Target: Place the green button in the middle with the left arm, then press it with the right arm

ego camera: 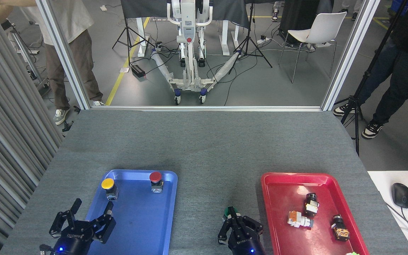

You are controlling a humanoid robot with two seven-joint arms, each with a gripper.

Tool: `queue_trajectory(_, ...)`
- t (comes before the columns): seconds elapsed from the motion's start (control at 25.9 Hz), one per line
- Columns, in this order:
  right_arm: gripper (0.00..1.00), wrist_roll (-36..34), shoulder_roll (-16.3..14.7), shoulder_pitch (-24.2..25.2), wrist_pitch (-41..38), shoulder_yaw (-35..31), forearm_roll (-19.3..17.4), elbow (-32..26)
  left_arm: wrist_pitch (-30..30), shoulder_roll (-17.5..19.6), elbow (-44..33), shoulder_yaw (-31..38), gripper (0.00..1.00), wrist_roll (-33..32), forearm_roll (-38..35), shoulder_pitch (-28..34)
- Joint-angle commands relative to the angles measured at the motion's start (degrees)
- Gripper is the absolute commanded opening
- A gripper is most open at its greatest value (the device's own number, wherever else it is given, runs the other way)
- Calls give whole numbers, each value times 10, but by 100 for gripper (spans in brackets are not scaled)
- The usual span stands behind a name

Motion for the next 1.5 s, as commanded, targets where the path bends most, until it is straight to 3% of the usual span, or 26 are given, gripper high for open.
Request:
queue_trajectory(0.0, 3, 8, 0, 0, 0, -1, -2, 1, -1, 1, 0, 0, 99, 0, -1, 0)
queue_trajectory(0.35, 3, 7, 1, -16, 1, -1, -3, -15, 2, 4, 0, 0, 99, 0, -1, 0)
queue_trajectory(0.66, 5, 9, -8, -20, -4, -5, -8, -89, 4, 4, 0, 1, 99, 1, -1, 1)
queue_trajectory(0.69, 12, 8, -10, -19, -6, -7, -9, -97, 4, 4, 0, 1, 99, 1, -1, 1)
queue_trajectory(0.73, 25, 8, -11, -18, -6, -9, -10, -104, 4, 4, 0, 1, 99, 2, -1, 1)
queue_trajectory(0.77, 47, 7, -15, -17, -6, -13, -10, -109, 4, 4, 0, 1, 99, 4, -1, 2)
queue_trajectory(0.81, 78, 6, -21, -17, -6, -22, -10, -114, 4, 4, 0, 2, 99, 5, -1, 2)
queue_trajectory(0.85, 100, 6, -23, -16, -7, -30, -11, -121, 5, 4, 1, 4, 99, 6, 0, 3)
queue_trajectory(1.04, 100, 6, -43, -10, -24, -53, -52, -142, 5, 3, 1, 5, 99, 6, 0, 4)
queue_trajectory(1.47, 100, 6, -52, 27, -82, -140, -68, -162, 4, 2, 1, 18, 99, 6, 0, 6)
